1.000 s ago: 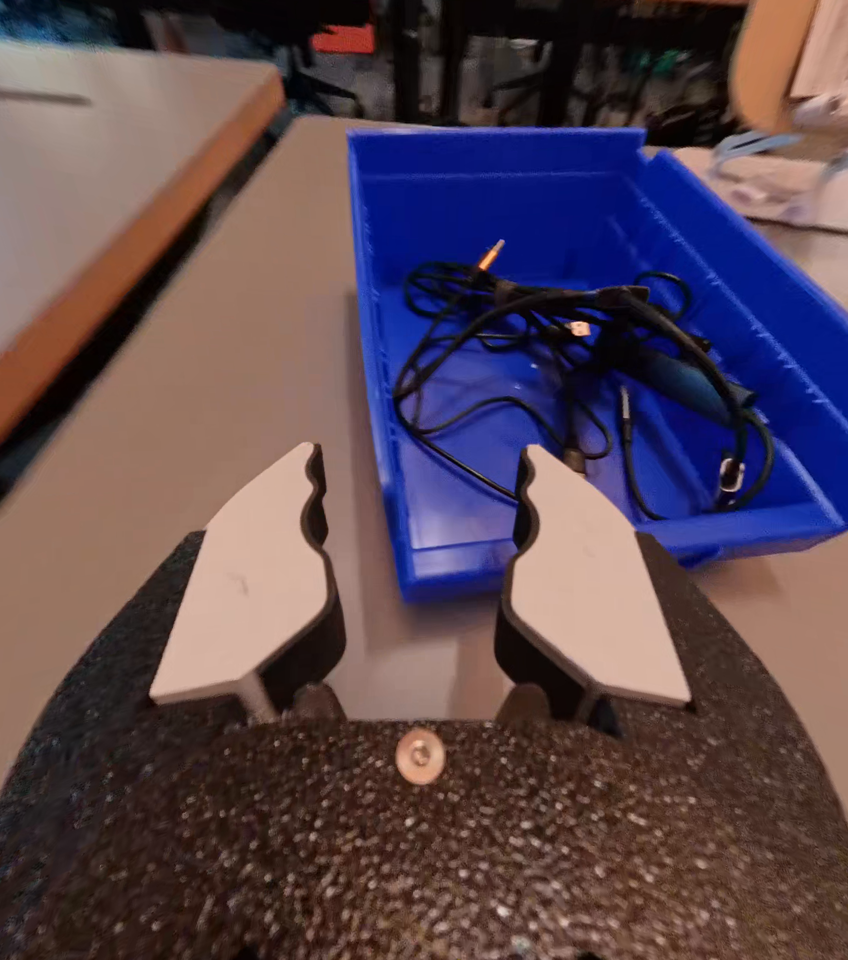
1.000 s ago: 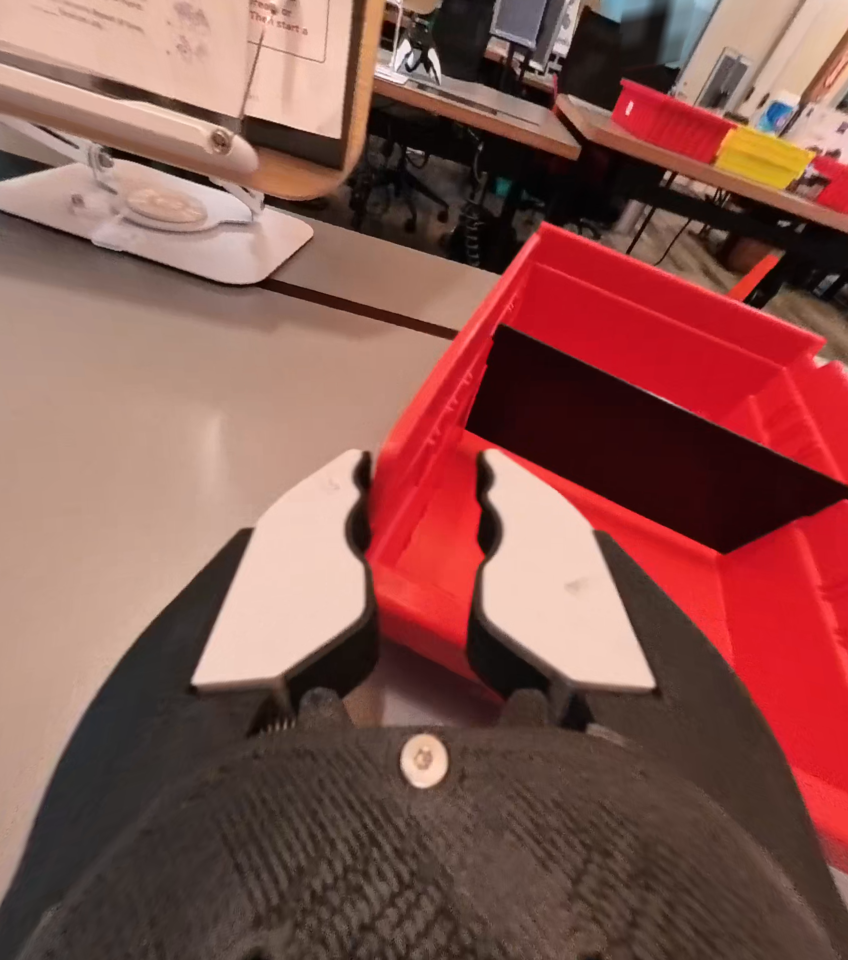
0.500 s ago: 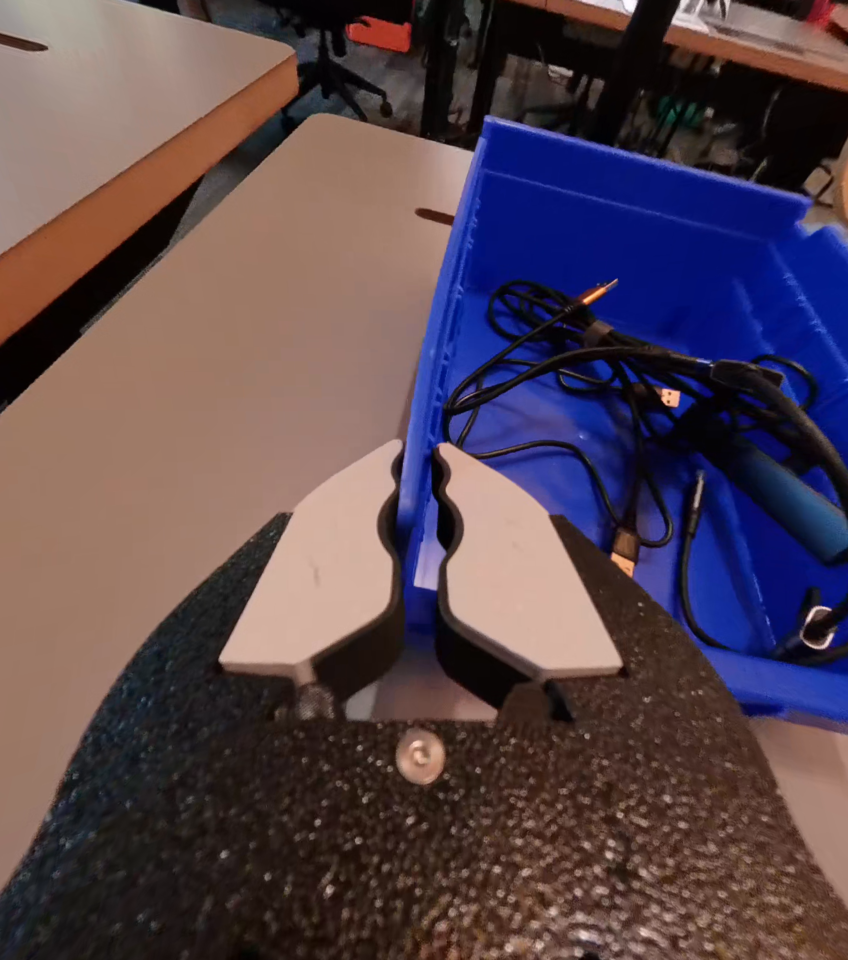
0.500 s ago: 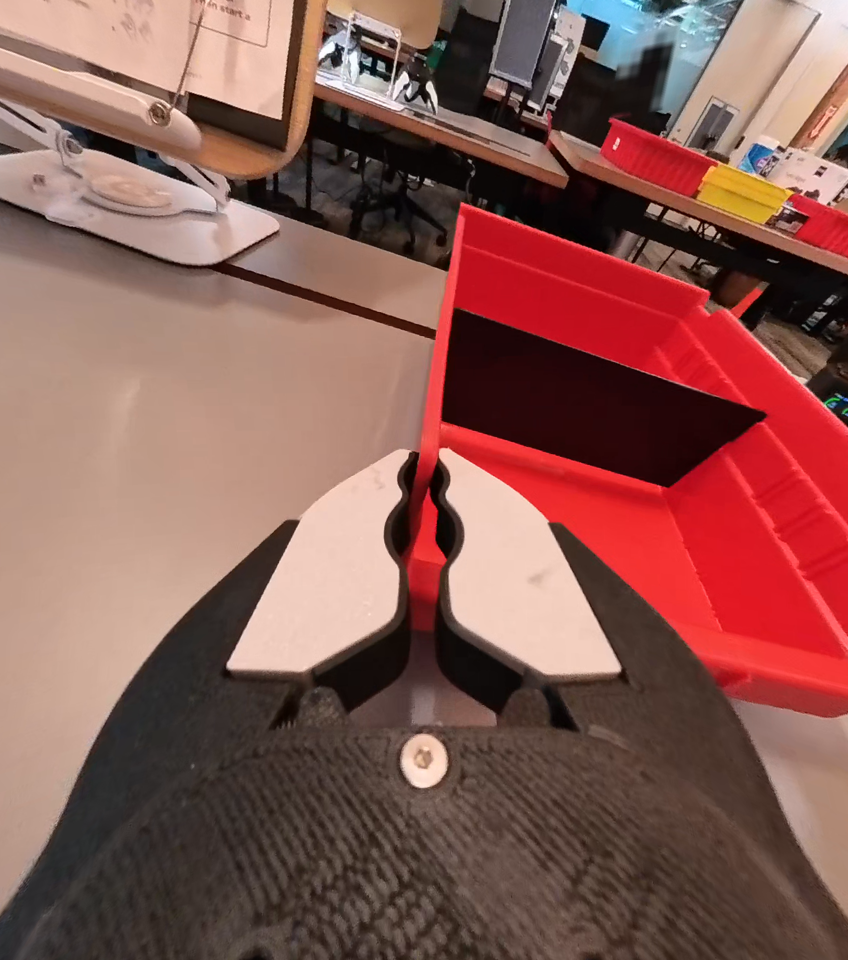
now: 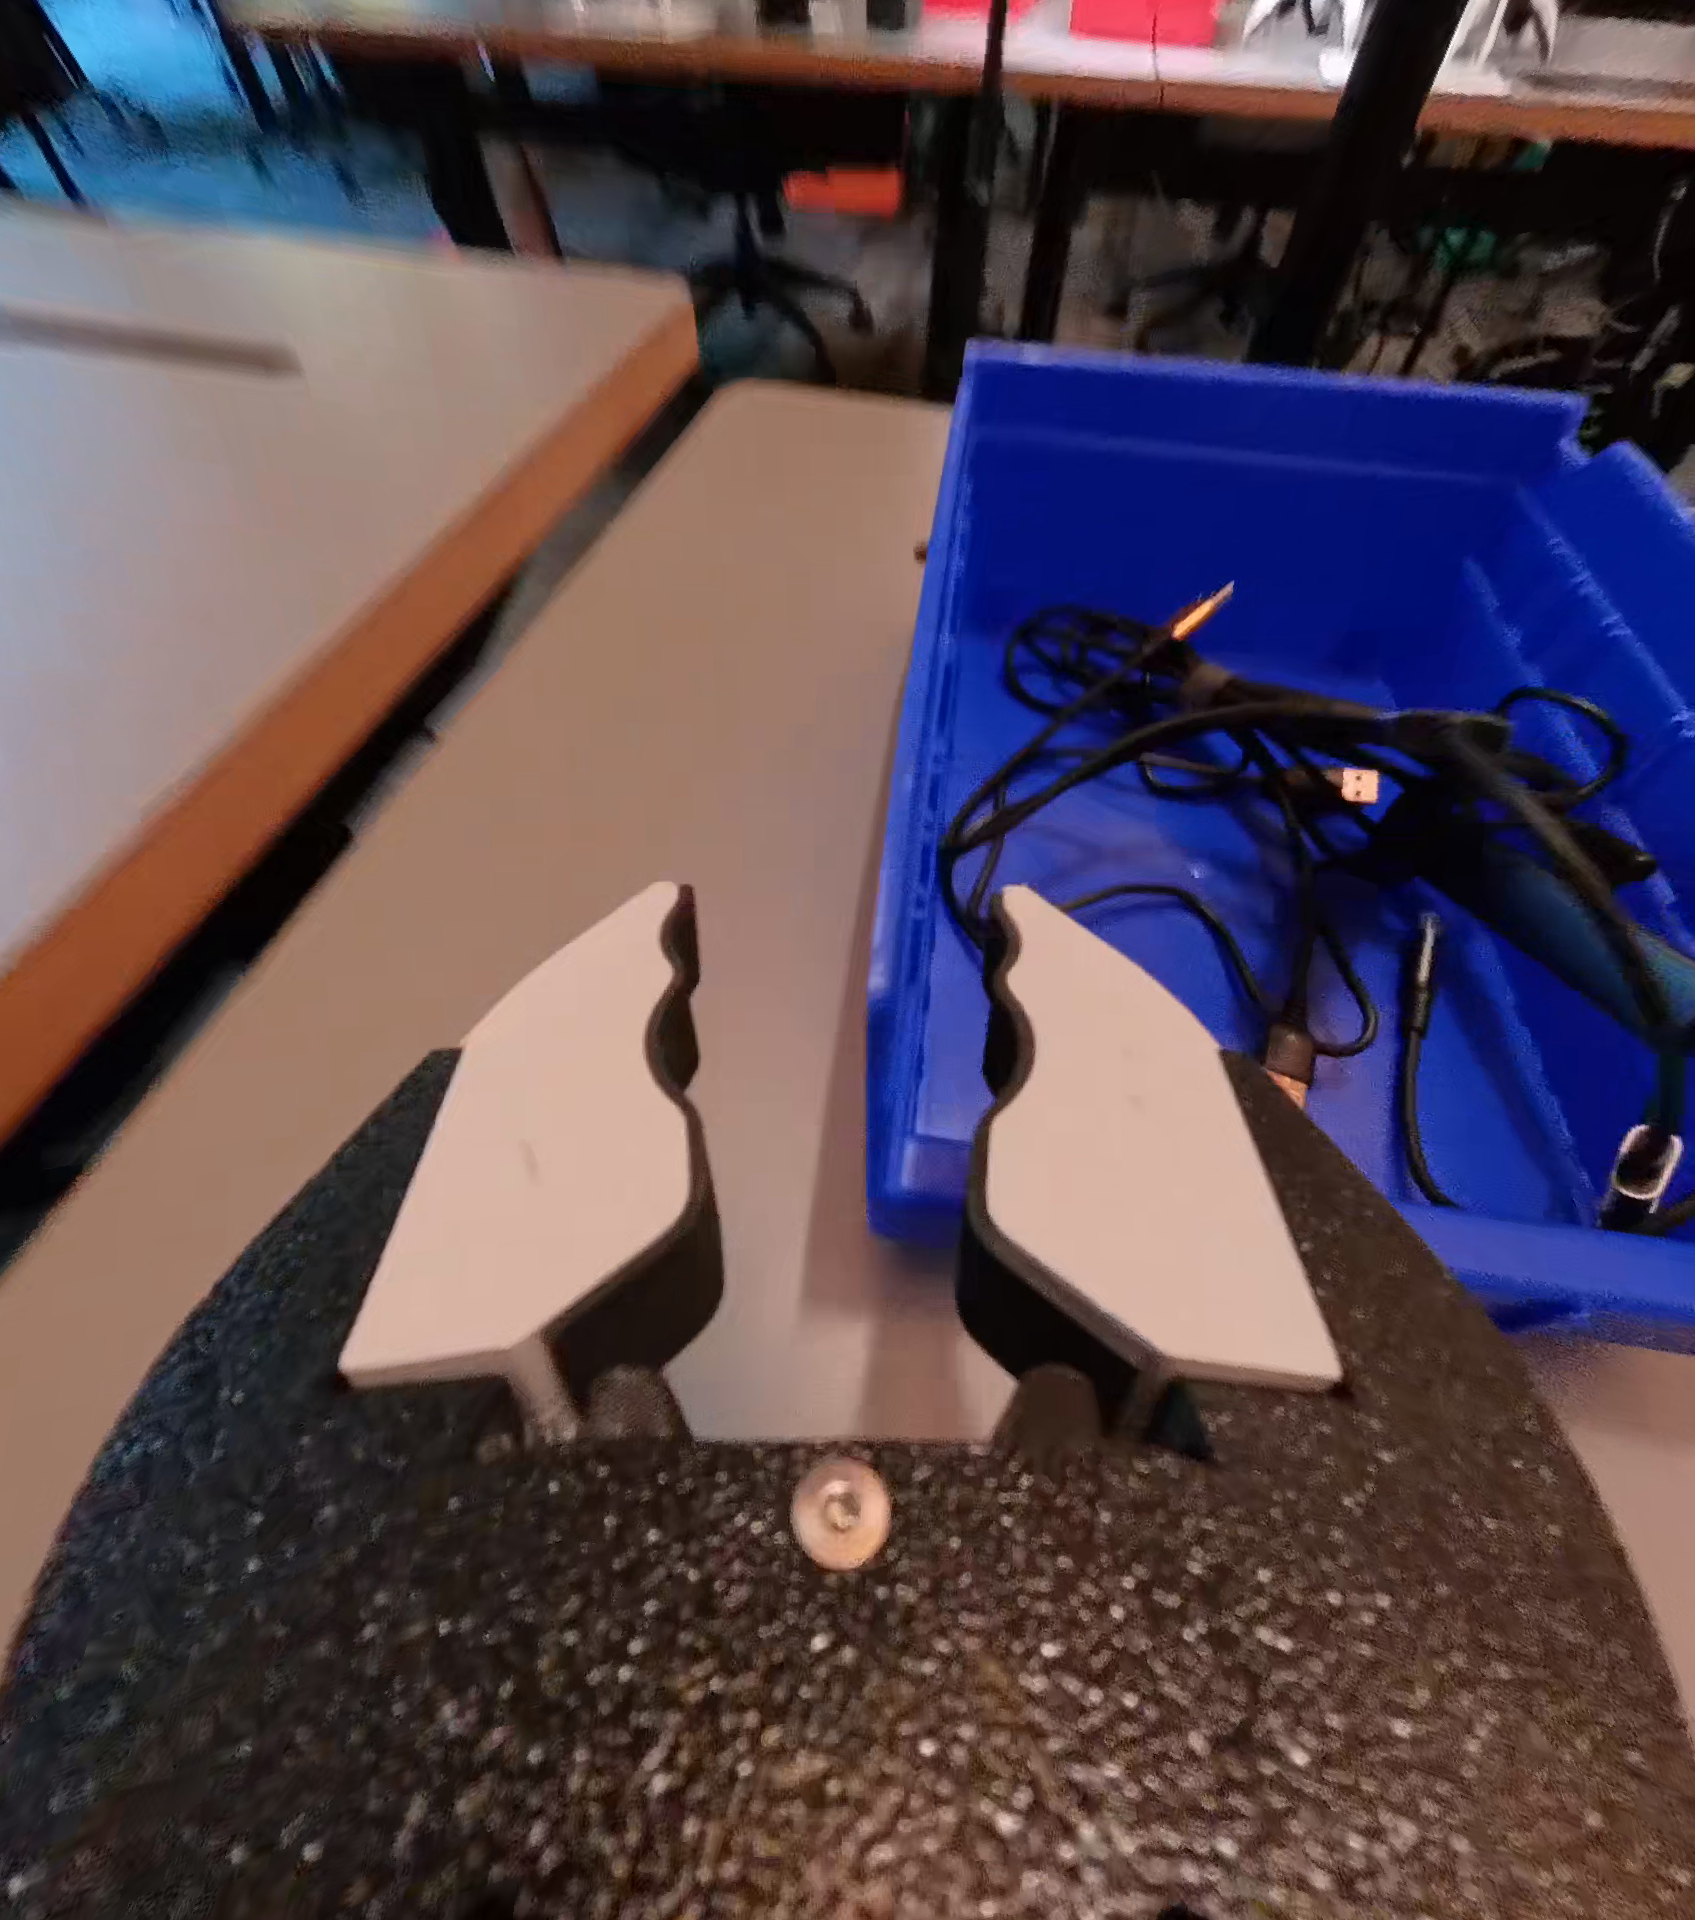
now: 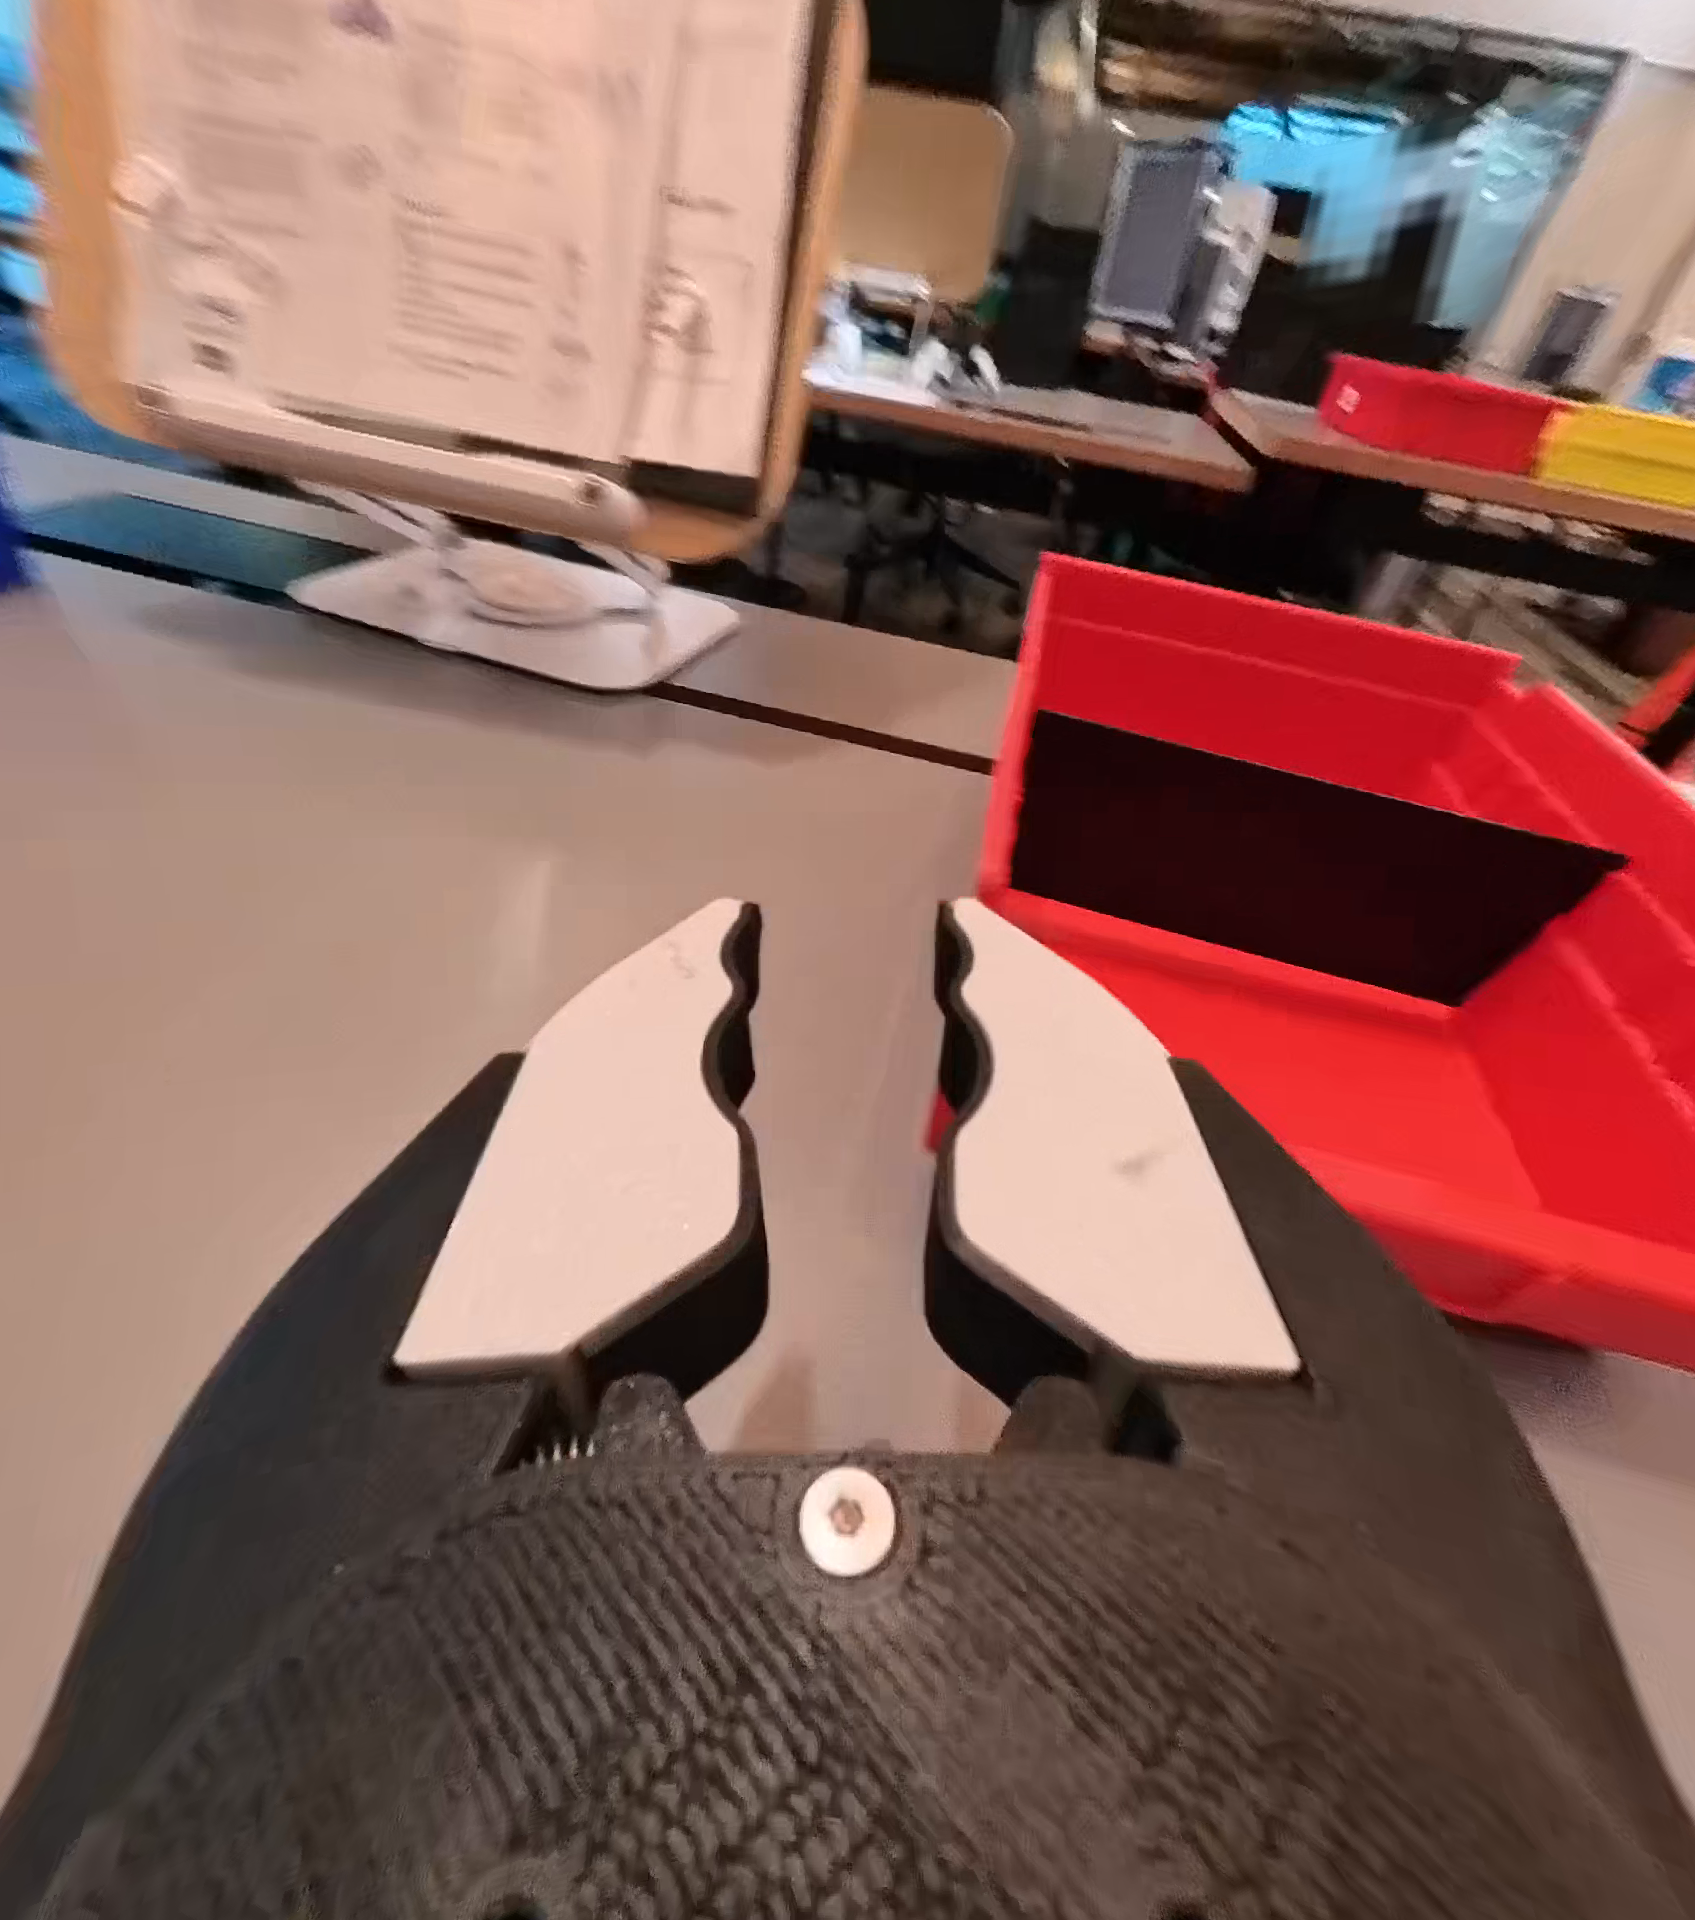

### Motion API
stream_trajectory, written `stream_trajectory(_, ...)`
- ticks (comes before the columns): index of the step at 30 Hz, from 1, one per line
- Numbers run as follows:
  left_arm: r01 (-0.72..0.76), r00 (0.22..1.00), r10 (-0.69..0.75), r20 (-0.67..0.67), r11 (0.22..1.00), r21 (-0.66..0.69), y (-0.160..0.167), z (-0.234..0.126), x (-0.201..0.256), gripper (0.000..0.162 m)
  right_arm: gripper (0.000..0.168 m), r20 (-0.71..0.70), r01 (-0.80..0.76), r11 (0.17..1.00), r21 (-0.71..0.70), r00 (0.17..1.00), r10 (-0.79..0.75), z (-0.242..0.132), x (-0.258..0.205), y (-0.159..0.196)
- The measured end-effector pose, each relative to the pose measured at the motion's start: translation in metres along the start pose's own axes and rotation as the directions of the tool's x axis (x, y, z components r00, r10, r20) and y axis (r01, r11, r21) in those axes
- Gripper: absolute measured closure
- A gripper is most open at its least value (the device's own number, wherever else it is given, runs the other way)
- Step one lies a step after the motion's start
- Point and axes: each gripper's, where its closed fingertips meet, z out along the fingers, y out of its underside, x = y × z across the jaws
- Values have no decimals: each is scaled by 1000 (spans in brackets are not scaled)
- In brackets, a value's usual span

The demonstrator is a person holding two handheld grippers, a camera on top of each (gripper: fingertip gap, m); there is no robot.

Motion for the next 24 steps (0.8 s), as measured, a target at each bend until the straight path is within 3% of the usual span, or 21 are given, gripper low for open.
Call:
stream_trajectory(3, -119, 992, 123, -42, 990, 79, -25, -20, 31, 105, 129, 75, 6, 1000, -22, 997, -5, -17, -22, 10)
stream_trajectory(6, -146, 934, 155, -321, 988, 50, -37, -22, 94, 100, 125, 171, -17, 998, -64, 985, 27, -24, -47, 20)
stream_trajectory(7, -125, 915, 125, -385, 992, 23, -40, -18, 108, 93, 124, 196, -13, 998, -61, 980, 25, -24, -55, 21)
stream_trajectory(9, -108, 888, 95, -449, 994, -5, -46, -2, 121, 97, 124, 219, 19, 999, -47, 976, -8, -24, -64, 21)
stream_trajectory(13, -174, 838, 46, -544, 967, -185, -24, 37, 134, 100, 123, 270, 59, 997, -58, 962, -42, -25, -76, 23)
stream_trajectory(16, -207, 827, 48, -560, 952, -224, -13, 53, 141, 112, 123, 291, 57, 998, -25, 956, -47, -29, -78, 20)
stream_trajectory(19, -217, 851, 61, -521, 945, -244, -6, 63, 142, 136, 123, 289, 34, 999, -23, 957, -25, -29, -76, 19)
stream_trajectory(24, -225, 858, 78, -507, 946, -235, -2, 62, 143, 137, 123, 303, 37, 999, -35, 953, -25, -28, -78, 20)
